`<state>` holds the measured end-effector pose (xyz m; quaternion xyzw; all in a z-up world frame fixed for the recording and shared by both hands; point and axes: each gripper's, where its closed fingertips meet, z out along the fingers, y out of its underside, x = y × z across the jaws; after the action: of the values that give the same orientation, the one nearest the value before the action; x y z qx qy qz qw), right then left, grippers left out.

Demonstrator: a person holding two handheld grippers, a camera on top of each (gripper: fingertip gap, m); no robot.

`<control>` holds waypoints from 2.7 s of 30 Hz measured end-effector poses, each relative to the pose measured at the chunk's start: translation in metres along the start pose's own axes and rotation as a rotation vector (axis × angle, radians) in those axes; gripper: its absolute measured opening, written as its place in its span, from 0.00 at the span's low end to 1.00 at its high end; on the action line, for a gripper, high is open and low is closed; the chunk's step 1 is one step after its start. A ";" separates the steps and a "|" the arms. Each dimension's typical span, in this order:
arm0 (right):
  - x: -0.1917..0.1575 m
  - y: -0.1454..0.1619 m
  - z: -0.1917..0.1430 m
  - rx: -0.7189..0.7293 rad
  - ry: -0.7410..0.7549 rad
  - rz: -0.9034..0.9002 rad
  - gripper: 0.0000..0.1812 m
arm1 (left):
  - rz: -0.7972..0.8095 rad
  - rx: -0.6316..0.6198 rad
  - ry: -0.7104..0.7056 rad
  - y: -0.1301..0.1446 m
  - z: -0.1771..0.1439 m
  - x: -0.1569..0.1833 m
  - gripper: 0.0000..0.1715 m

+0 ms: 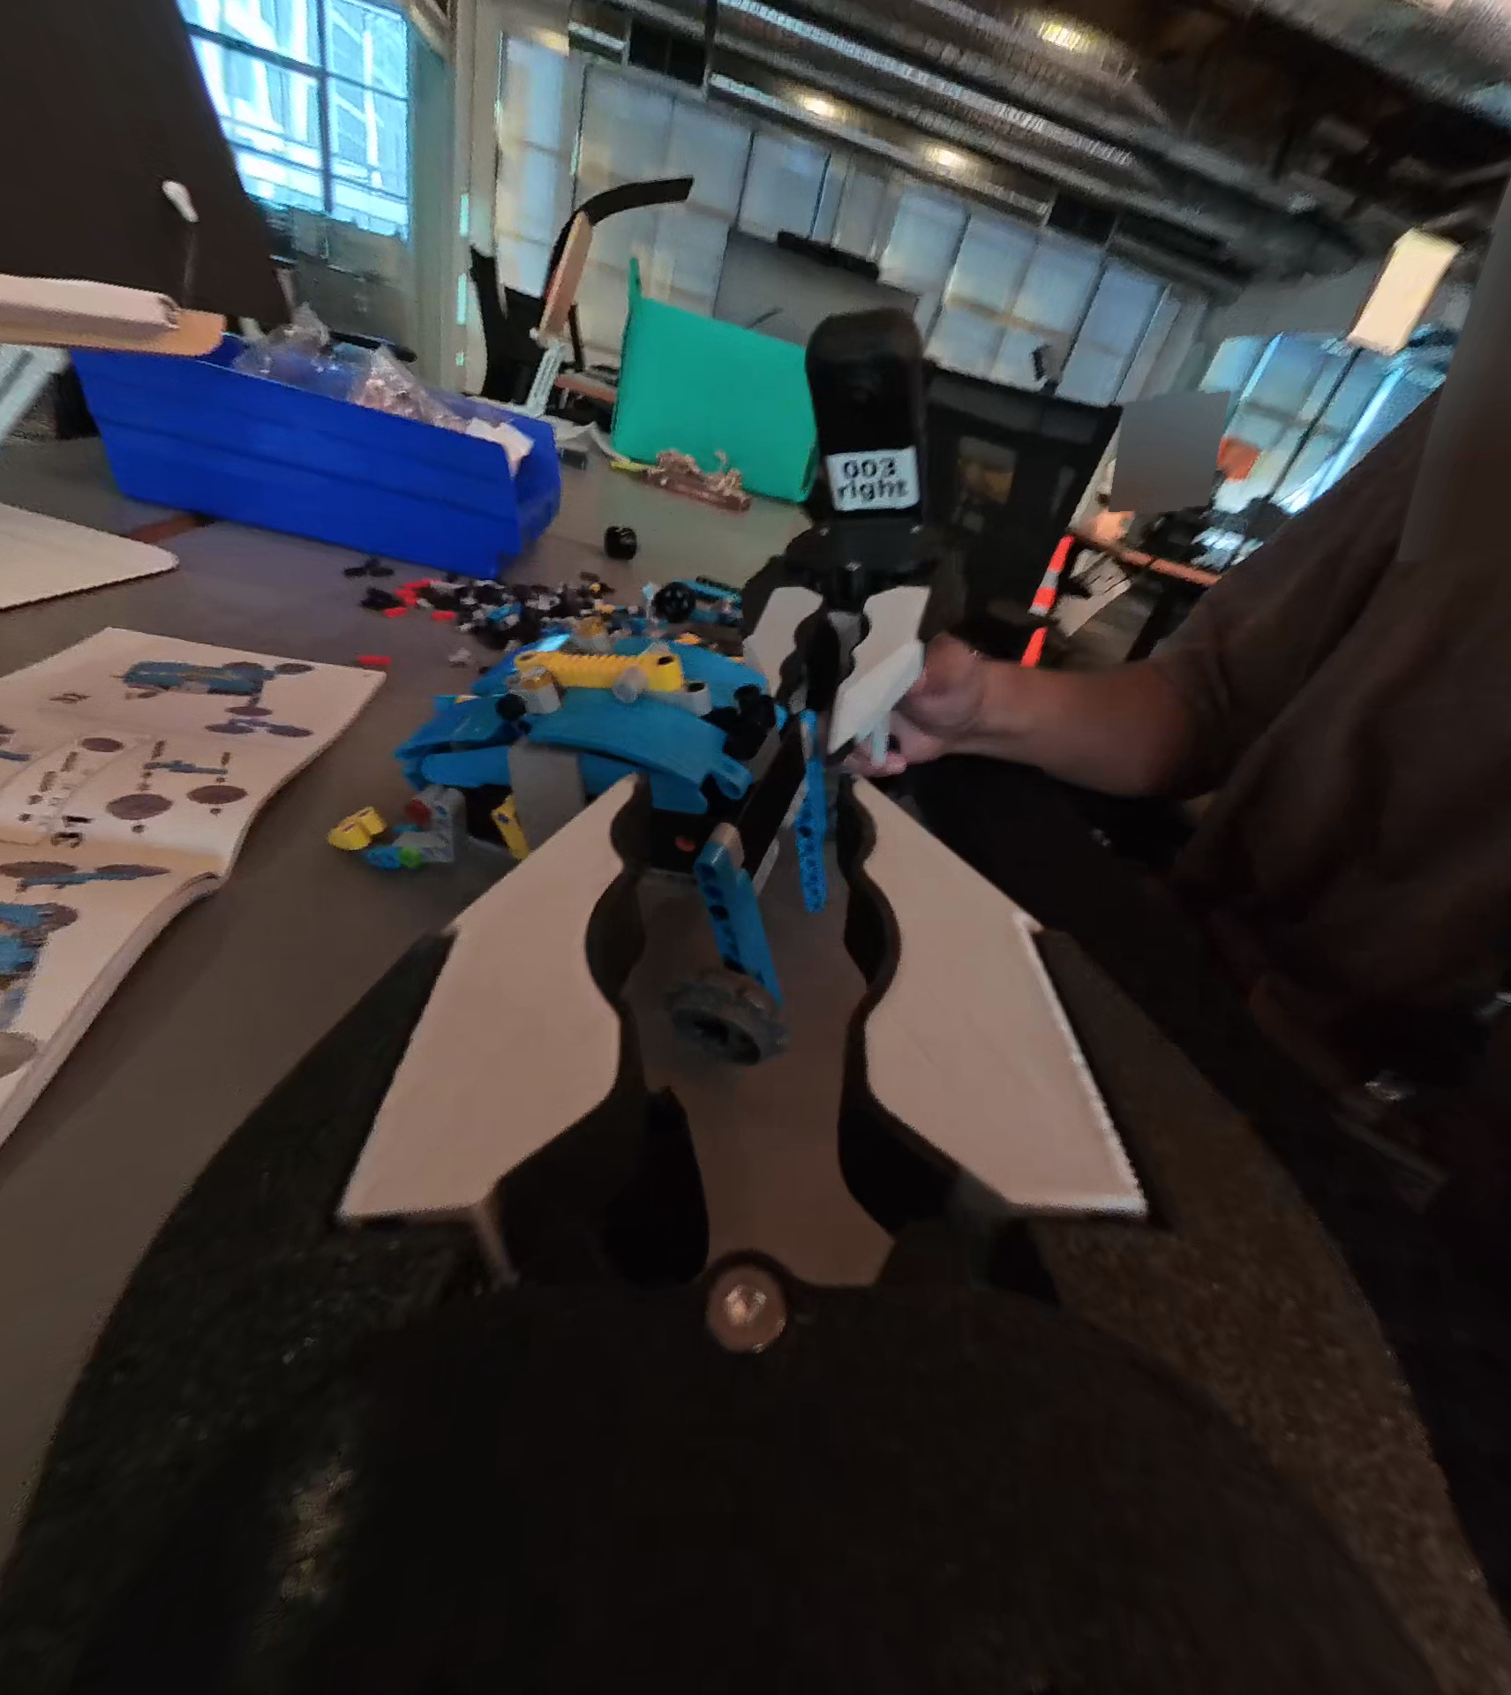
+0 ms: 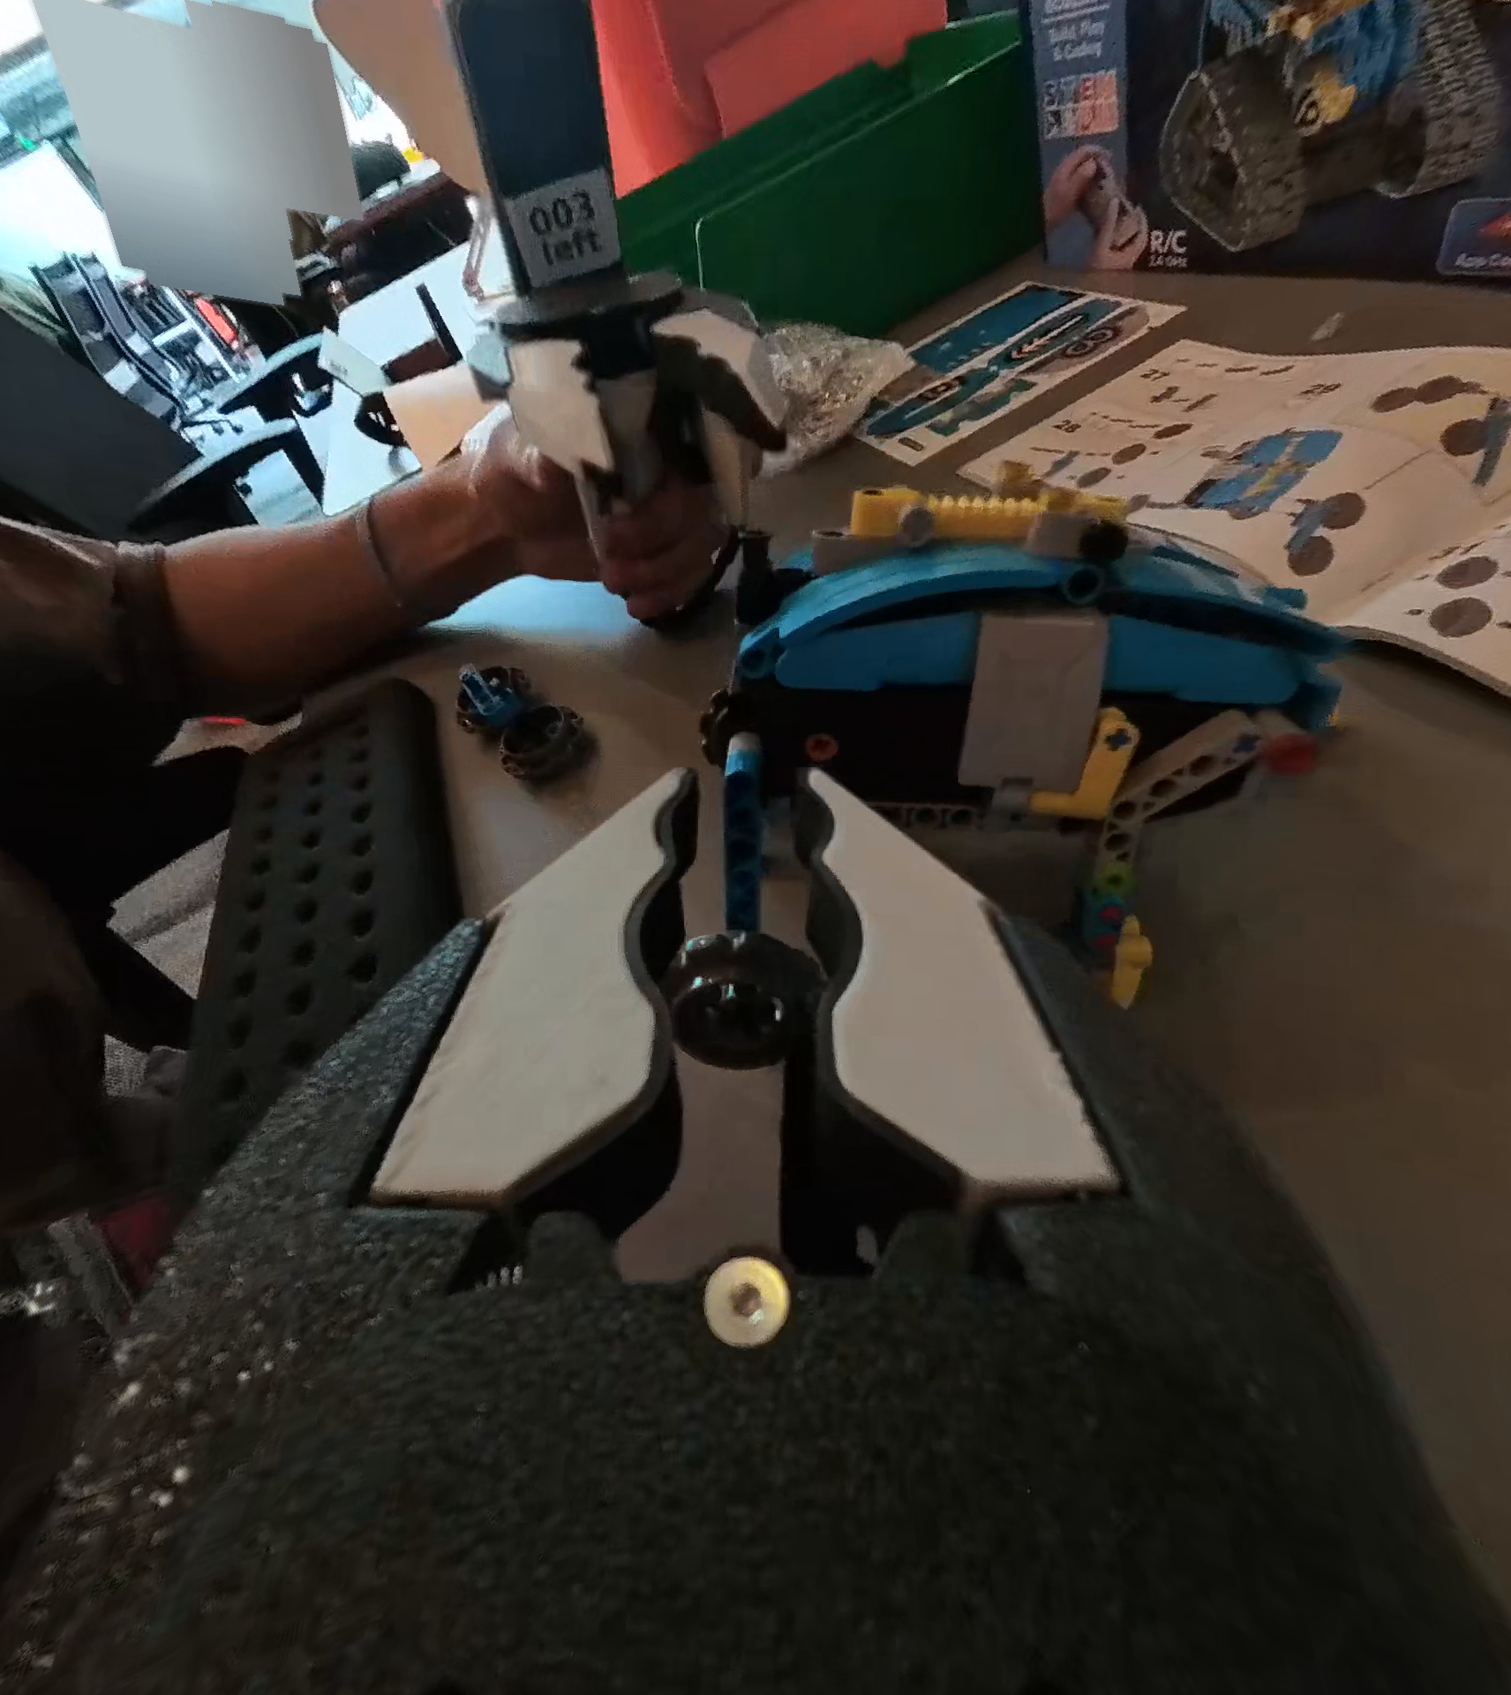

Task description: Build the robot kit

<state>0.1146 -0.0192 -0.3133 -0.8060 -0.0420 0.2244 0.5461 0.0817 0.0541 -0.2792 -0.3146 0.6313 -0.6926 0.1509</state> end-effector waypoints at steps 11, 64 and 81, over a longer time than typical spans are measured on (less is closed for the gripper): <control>0.003 -0.007 -0.004 0.050 -0.072 0.169 0.04 | -0.299 -0.245 0.113 0.037 0.036 -0.002 0.17; -0.025 -0.005 0.034 -0.751 -0.063 -1.054 0.19 | -0.053 -0.225 0.046 0.037 0.045 0.038 0.04; -0.093 -0.043 0.039 -0.391 -0.122 -0.521 0.21 | -0.045 -0.336 0.078 0.054 0.034 0.033 0.04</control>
<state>0.0232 0.0025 -0.2574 -0.8427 -0.3218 0.1128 0.4165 0.0676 -0.0013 -0.3234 -0.3222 0.7364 -0.5922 0.0561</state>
